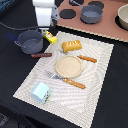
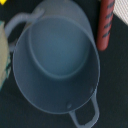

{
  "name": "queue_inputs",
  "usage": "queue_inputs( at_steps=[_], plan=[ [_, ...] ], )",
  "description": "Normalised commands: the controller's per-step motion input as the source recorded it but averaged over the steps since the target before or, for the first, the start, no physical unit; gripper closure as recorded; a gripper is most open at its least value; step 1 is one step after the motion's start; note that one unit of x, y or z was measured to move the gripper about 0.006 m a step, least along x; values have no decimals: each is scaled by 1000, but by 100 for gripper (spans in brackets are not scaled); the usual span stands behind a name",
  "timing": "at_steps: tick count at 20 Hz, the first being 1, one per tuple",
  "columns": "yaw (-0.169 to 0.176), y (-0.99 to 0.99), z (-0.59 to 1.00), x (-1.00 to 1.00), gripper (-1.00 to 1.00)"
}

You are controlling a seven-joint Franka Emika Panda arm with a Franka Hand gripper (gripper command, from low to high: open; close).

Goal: Interact with the objects in diverse but meaningful ways.

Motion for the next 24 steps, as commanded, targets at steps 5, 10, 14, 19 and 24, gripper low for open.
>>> queue_inputs(
  at_steps=[5, 10, 14, 19, 24],
  plan=[
    [-18, 91, -79, -799, -100],
    [-9, 377, -87, -609, -100],
    [0, 294, -134, -539, -100],
    [-1, 80, -197, -443, -100],
    [-3, 0, -331, -478, -100]
  ],
)
